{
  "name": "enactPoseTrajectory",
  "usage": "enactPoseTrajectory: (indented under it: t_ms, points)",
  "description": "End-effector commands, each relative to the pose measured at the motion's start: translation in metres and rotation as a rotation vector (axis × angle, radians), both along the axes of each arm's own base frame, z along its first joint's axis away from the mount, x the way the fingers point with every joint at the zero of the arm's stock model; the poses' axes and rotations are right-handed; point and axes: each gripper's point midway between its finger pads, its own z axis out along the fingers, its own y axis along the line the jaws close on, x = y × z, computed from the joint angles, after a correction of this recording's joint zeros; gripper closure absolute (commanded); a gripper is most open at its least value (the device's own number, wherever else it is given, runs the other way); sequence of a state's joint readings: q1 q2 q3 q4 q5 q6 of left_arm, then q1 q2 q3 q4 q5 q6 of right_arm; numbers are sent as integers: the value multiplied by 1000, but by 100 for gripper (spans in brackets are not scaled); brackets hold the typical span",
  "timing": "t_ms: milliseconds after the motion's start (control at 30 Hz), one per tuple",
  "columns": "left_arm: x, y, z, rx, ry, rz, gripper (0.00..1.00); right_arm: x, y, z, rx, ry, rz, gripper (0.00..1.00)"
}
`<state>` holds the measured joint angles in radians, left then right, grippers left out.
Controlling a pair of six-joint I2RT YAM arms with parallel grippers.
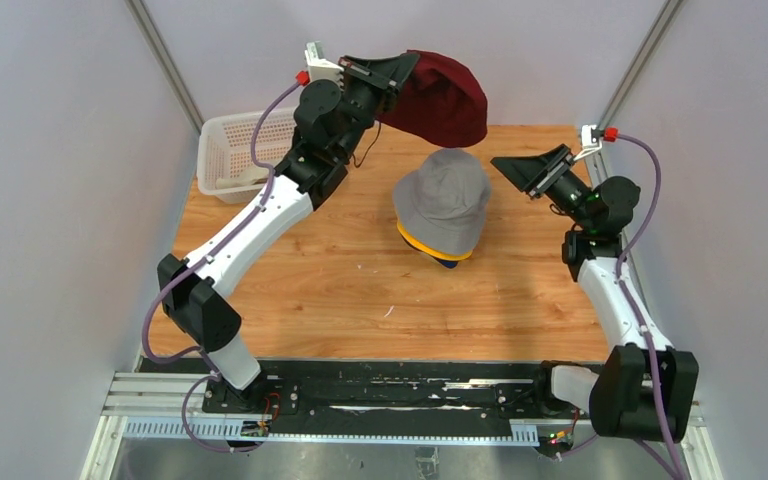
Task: Stack the hats
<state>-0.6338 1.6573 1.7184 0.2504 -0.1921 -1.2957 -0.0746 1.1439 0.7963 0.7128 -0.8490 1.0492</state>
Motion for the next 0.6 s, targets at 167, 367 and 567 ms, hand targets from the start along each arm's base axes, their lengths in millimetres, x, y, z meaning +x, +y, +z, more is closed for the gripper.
enactPoseTrajectory:
  t_ms: [167, 367, 567]
  points:
    - [-9, -8, 25, -141, 3, -18, 100, 11, -3, 20, 234, -146, 97, 42]
    - [-13, -16, 30, -161, 2, -32, 100, 23, -3, 8, 290, -129, 129, 44]
    - [-15, -27, 31, -172, 6, -49, 100, 29, -1, 2, 290, -122, 120, 44]
